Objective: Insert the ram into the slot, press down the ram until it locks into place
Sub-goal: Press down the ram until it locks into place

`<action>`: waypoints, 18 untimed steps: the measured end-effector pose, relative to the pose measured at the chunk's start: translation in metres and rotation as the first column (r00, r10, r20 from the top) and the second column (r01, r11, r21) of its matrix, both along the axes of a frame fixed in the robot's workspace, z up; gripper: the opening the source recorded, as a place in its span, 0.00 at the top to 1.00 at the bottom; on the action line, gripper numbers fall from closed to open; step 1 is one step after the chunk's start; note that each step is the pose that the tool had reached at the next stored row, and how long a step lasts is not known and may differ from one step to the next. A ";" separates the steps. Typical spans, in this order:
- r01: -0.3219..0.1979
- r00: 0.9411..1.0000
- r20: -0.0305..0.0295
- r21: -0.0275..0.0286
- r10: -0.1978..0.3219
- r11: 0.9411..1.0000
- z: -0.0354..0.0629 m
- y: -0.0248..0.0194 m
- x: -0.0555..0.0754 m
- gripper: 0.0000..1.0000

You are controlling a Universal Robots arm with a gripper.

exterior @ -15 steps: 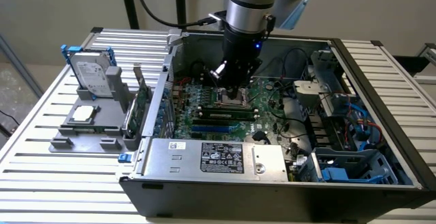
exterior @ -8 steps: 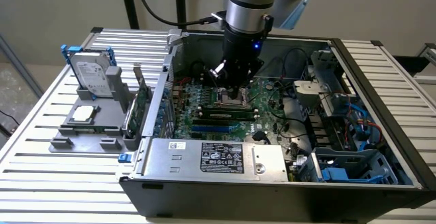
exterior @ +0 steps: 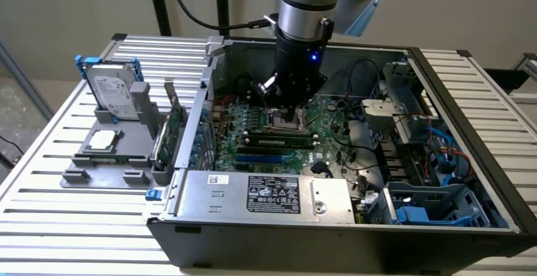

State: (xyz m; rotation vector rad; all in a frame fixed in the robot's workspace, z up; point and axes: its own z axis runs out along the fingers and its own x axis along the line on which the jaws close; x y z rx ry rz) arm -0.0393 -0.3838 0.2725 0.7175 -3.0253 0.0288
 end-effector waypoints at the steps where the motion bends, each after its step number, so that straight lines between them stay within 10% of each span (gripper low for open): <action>1: 0.014 1.000 0.000 0.000 -0.014 1.000 0.0000 0.0000 0.000 0.89; 10: 0.159 0.987 0.001 0.000 -0.159 0.987 0.0001 0.0000 0.000 0.89; 18: 0.291 0.957 0.001 0.000 -0.291 0.957 0.0000 0.0000 0.000 0.89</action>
